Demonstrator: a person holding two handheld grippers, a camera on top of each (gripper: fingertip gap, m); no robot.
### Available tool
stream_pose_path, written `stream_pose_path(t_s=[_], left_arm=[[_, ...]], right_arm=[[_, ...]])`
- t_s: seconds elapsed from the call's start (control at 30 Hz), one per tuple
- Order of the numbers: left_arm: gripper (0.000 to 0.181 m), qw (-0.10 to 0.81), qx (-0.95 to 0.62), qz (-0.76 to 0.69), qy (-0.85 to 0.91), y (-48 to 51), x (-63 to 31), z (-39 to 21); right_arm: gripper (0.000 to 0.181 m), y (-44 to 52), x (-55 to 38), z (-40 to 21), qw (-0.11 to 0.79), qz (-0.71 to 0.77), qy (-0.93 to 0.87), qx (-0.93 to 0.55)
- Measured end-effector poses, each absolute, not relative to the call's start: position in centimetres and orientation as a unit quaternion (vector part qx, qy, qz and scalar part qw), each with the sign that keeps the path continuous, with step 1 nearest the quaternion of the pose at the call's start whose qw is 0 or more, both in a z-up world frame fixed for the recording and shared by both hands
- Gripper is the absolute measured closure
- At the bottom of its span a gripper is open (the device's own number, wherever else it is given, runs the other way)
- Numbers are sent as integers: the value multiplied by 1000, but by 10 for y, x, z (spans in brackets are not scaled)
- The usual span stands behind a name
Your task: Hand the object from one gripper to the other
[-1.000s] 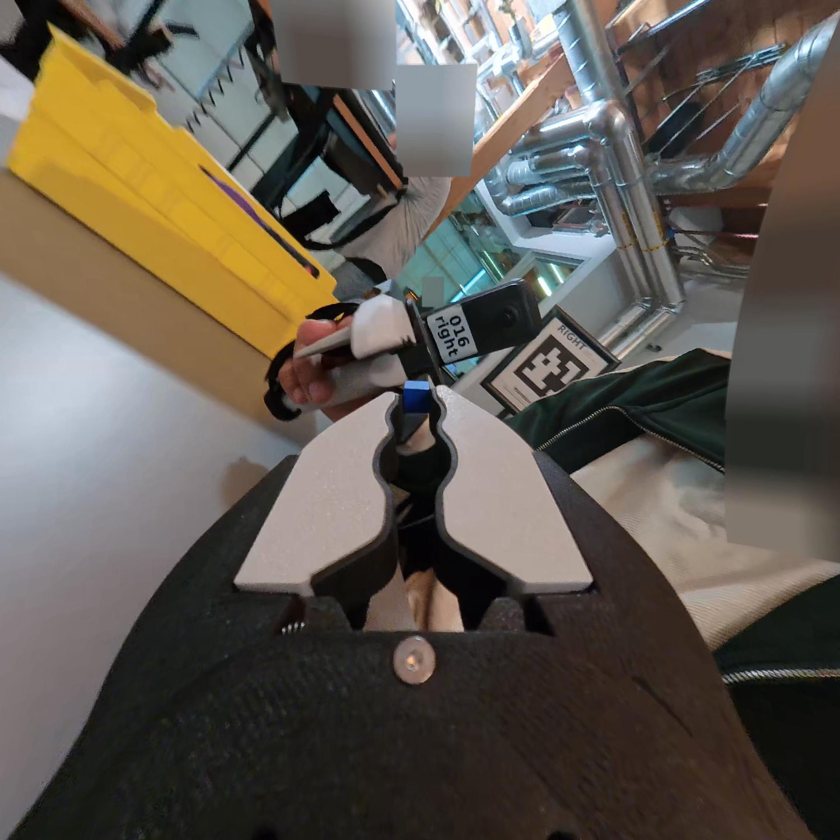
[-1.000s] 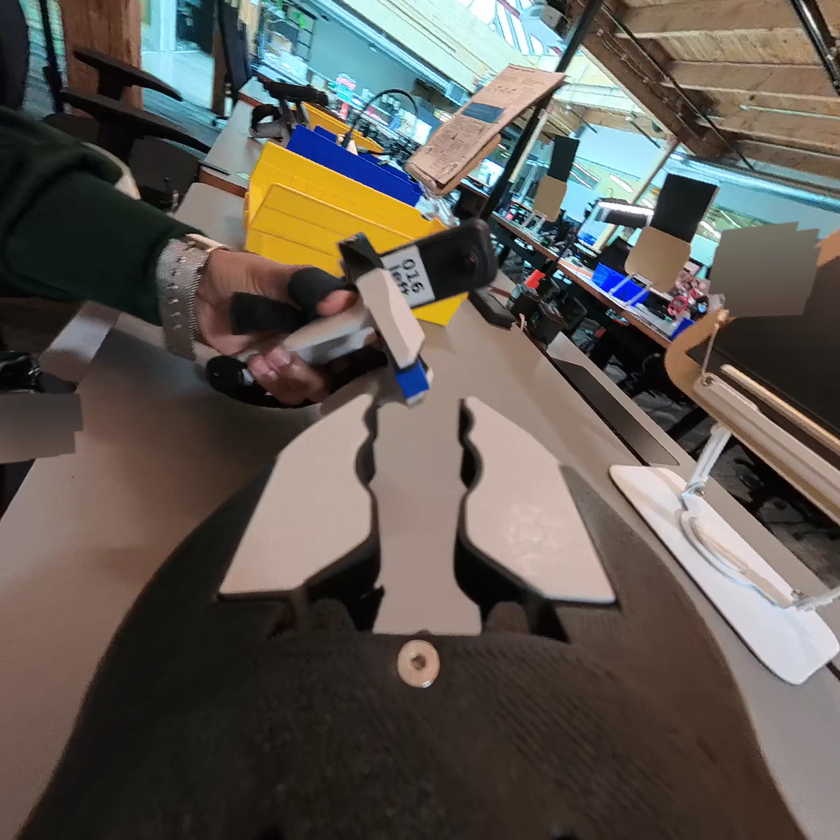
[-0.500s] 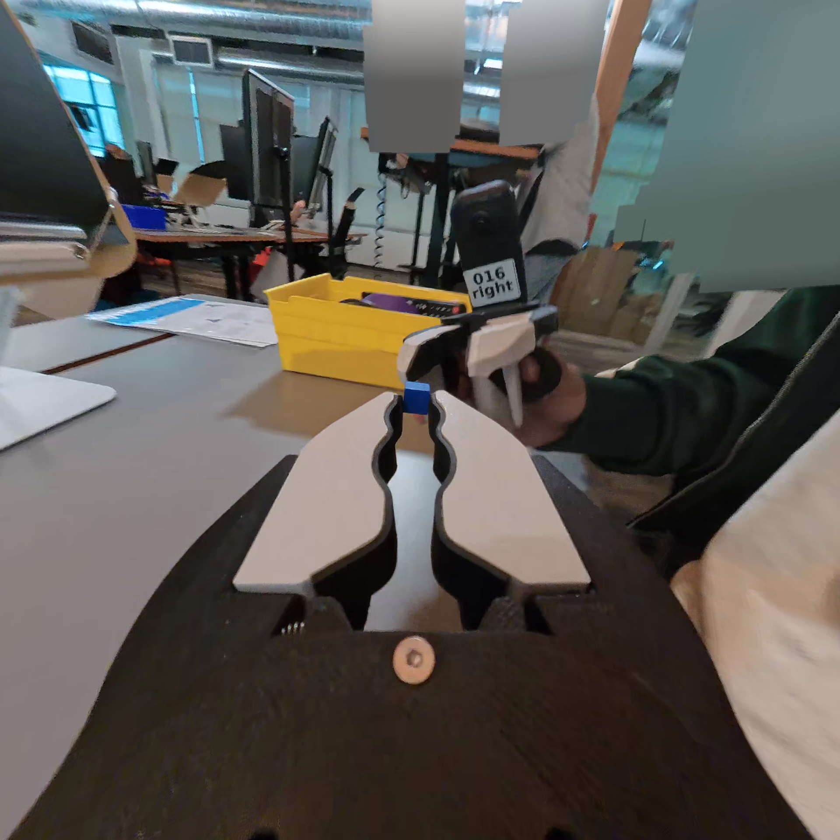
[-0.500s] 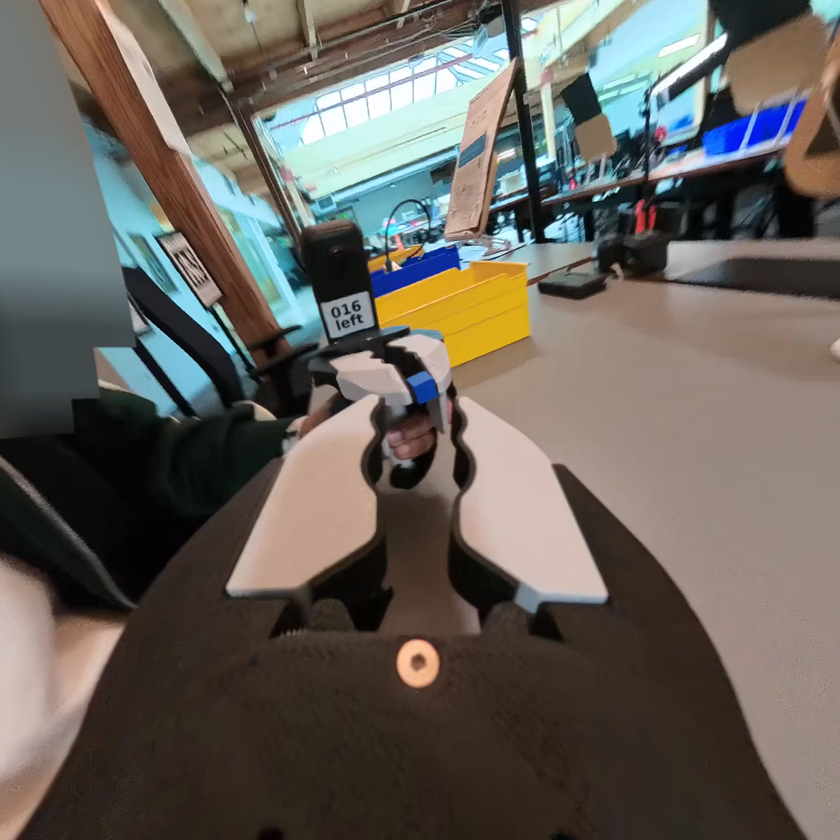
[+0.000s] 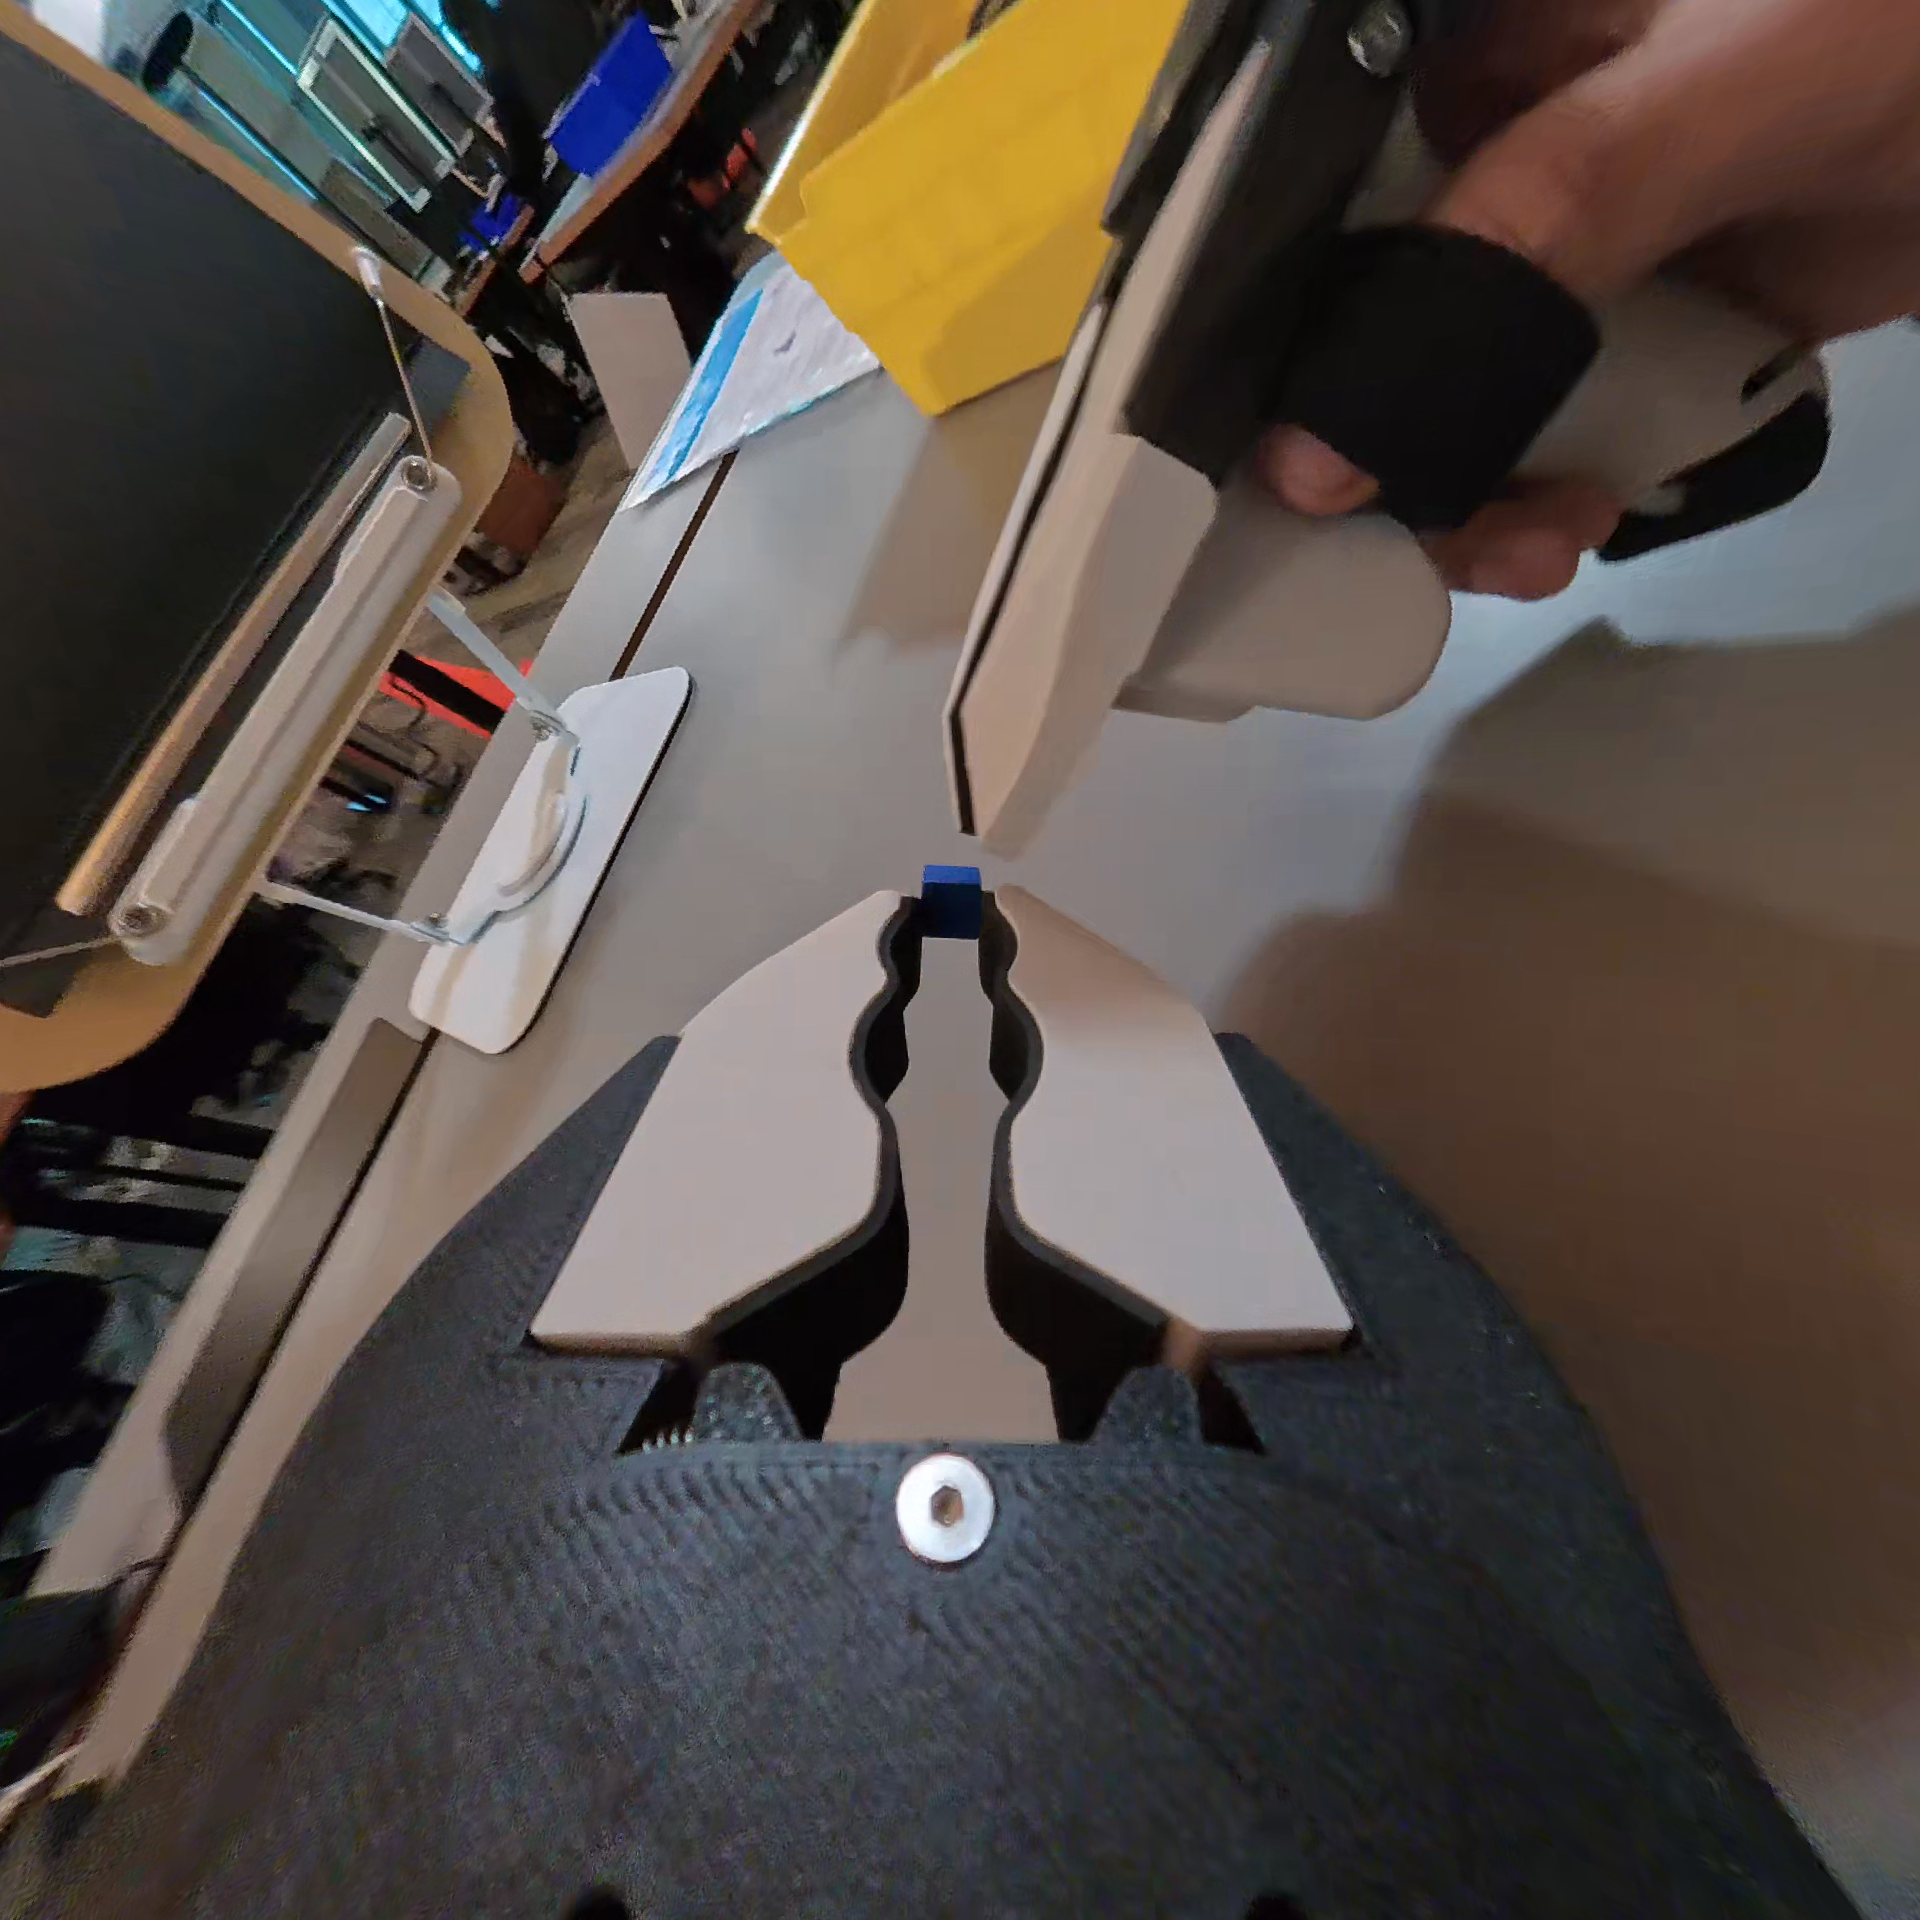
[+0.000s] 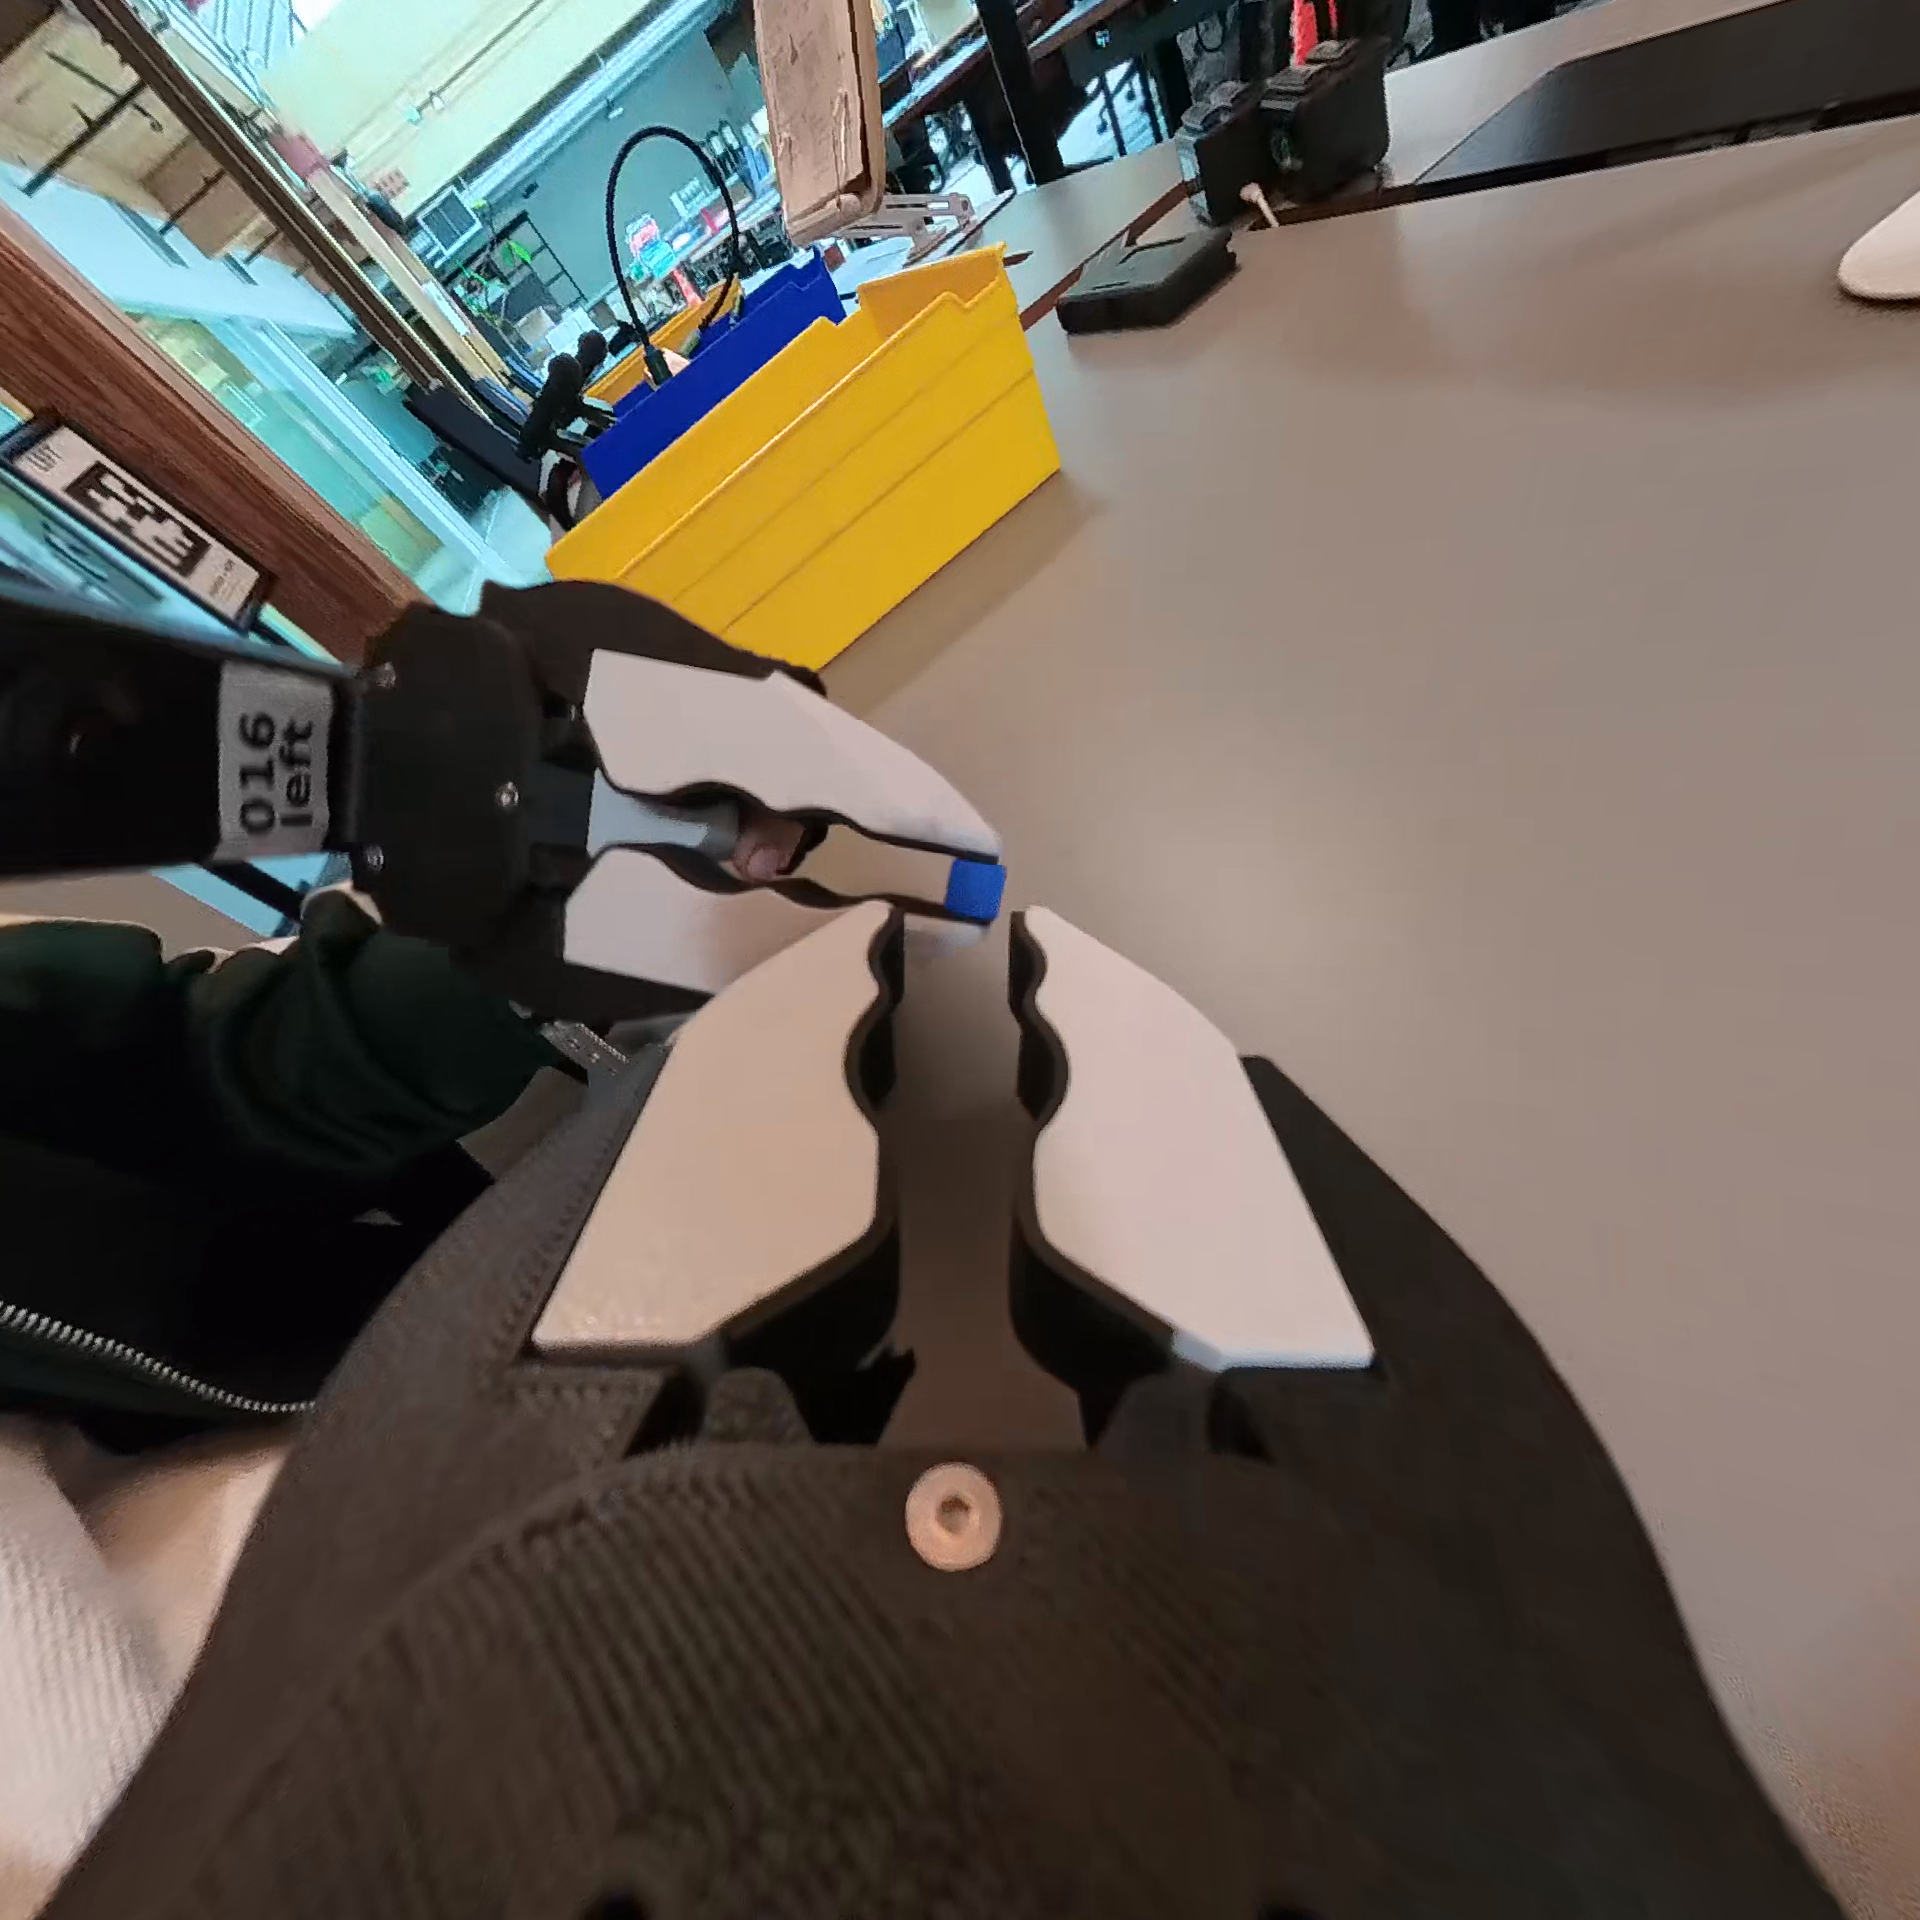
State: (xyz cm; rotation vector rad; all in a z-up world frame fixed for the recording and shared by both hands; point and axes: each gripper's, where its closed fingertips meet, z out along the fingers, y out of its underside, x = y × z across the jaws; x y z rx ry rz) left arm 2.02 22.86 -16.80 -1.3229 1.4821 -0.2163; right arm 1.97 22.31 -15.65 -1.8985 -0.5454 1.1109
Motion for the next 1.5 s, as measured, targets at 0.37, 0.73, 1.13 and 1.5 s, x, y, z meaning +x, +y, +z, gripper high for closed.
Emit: stream_pose_path(t_s=[0.37,0.73,1.13,1.5], left_arm=[[169,543,-528,-19,653,221,28,-172],[143,558,-546,-61,622,225,30,-170],[131,453,-559,-571,396,213,23,-114],[160,77,-476,-853,197,199,11,-100]], right_arm=[[166,224,19,-168,403,429,-211,-780],[171,224,23,-153,424,454,-213,-755],[172,195,29,-84,459,635,-236,-575],[171,192,23,-96,593,434,-391,-554]])
